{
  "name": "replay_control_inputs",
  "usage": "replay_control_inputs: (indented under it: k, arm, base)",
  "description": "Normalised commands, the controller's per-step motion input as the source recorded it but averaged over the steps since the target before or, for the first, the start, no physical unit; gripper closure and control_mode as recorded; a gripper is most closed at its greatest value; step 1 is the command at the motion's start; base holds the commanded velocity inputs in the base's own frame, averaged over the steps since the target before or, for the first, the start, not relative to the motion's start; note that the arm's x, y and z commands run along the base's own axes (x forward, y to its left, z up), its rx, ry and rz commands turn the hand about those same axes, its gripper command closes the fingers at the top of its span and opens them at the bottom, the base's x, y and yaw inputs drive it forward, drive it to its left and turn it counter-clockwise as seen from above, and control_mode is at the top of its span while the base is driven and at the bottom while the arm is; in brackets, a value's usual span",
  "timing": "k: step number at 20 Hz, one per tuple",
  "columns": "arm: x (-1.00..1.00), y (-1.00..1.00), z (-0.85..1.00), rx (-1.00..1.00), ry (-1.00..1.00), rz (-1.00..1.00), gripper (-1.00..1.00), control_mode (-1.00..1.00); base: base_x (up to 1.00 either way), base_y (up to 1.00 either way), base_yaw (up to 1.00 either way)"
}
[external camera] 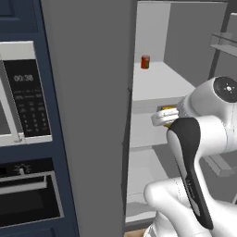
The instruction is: Pick the cheese from the fridge and the cheese grater from the cabinet and place them next to the salad bowl.
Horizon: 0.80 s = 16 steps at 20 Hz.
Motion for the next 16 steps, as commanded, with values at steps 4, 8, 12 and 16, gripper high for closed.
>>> replay_control_inputs:
  k: [4,8,12,16]
  arm:
    - [0.0,0.0,0.0,0.0,0.0,0.0,1.0,1.0]
    - [0.0,0.0,0.0,0.0,0.0,0.0,1.0,1.0]
    - [0.0,0.0,0.0,0.0,0.0,0.0,1.0,1.0]
    - [0.0,0.0,0.0,0.0,0.0,0.0,1.0,1.0]
  base:
    - [-0.58,0.0,0.04]
    - [-0.6,0.0,0.02]
    - [-0.62,0.01,0.02]
    - [-0.67,0.03,0.03]
